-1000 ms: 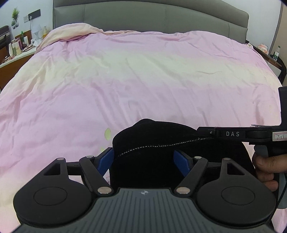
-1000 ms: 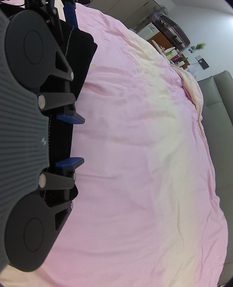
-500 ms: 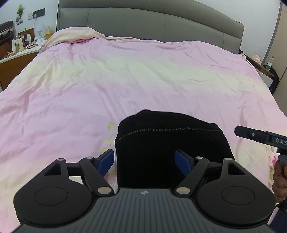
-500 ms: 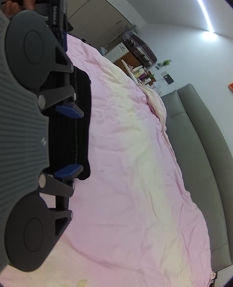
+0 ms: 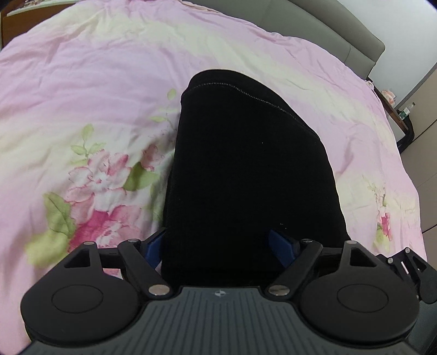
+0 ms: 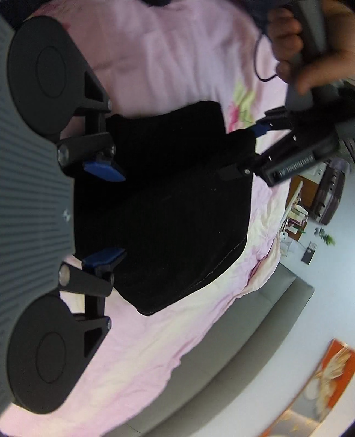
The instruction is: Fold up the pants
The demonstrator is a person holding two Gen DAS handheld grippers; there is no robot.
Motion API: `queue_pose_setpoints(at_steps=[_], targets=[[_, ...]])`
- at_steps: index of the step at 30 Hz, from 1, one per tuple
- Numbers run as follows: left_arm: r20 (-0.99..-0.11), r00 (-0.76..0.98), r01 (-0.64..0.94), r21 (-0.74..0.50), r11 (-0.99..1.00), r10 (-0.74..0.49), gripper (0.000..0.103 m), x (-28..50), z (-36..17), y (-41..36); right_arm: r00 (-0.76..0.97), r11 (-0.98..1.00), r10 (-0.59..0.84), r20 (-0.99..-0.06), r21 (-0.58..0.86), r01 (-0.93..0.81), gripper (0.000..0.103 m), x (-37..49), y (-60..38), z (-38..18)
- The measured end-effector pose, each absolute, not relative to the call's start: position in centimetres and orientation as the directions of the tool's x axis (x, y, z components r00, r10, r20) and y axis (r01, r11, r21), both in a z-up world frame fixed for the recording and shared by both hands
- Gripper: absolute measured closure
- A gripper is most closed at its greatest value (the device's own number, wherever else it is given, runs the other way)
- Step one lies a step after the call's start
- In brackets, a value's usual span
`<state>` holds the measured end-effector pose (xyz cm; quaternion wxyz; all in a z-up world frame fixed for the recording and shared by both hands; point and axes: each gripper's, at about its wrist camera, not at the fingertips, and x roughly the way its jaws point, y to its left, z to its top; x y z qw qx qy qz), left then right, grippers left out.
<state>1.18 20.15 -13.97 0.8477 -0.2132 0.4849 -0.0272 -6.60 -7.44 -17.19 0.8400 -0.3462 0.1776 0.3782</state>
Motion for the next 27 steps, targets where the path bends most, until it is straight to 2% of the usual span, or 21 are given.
queue_pose_setpoints(at_steps=[2,4,6,8,10,12,15,17,19,21,23,25,26,27], targets=[[-0.792,0.547,-0.179,-0.427,0.886,-0.271,0.009,1.1,-14.6,20.2,0.691,0.399,0.477,-0.544,-0.566,-0.721,0.081,-6.5,-6.1,-18.6],[-0.778,0.571,-0.162,-0.418,0.894,-0.261,0.026,1.0,-14.2,20.1,0.695,0.323,0.474,-0.541,-0.628,-0.708,0.094,-6.0,-5.2,-19.0],[-0.763,0.585,-0.140,-0.428,0.893,-0.274,0.059,0.4,-13.3,20.4,0.663,0.346,0.492,-0.564,-0.572,-0.743,0.097,-5.3,-5.7,-17.7],[-0.717,0.607,-0.101,-0.496,0.862,-0.342,0.066,-0.8,-12.0,21.1,0.631,0.421,0.525,-0.571,-0.470,-0.776,0.098,-4.4,-7.2,-15.1],[-0.680,0.622,-0.044,-0.526,0.849,-0.389,0.066,-2.0,-10.3,21.2,0.603,0.472,0.567,-0.562,-0.378,-0.796,0.098,-3.9,-8.9,-12.2],[-0.677,0.617,-0.009,-0.514,0.857,-0.400,0.066,-3.0,-9.3,20.8,0.585,0.441,0.592,-0.554,-0.386,-0.811,0.098,-4.3,-9.8,-10.4],[-0.742,0.579,-0.015,-0.424,0.906,-0.338,0.064,-3.4,-10.1,20.0,0.546,0.357,0.599,-0.585,-0.416,-0.837,0.098,-5.4,-9.5,-10.5],[-0.799,0.525,-0.049,-0.371,0.927,-0.292,0.063,-2.9,-12.1,19.7,0.537,0.285,0.581,-0.612,-0.465,-0.838,0.098,-6.2,-8.3,-12.5],[-0.834,0.491,-0.069,-0.323,0.944,-0.250,0.051,-2.6,-14.2,19.3,0.550,0.223,0.539,-0.637,-0.522,-0.823,0.097,-7.0,-7.1,-15.4],[-0.830,0.494,-0.086,-0.343,0.936,-0.259,0.049,-2.5,-14.9,19.5,0.572,0.180,0.505,-0.647,-0.569,-0.803,0.092,-7.1,-6.5,-17.9],[-0.822,0.505,-0.082,-0.351,0.933,-0.265,0.048,-2.6,-14.3,19.6,0.593,0.145,0.500,-0.631,-0.614,-0.776,0.075,-7.8,-6.4,-18.5],[-0.829,0.510,-0.093,-0.319,0.943,-0.230,0.035,-2.7,-13.5,19.8,0.577,0.168,0.512,-0.637,-0.584,-0.794,0.067,-8.0,-6.5,-17.6],[-0.830,0.521,-0.101,-0.293,0.951,-0.200,0.030,-2.9,-12.8,19.9,0.559,0.187,0.522,-0.644,-0.553,-0.812,0.067,-7.9,-6.7,-16.9],[-0.823,0.537,-0.105,-0.282,0.954,-0.184,0.029,-3.1,-12.1,20.1,0.548,0.208,0.533,-0.645,-0.528,-0.824,0.067,-7.8,-6.9,-16.1]])
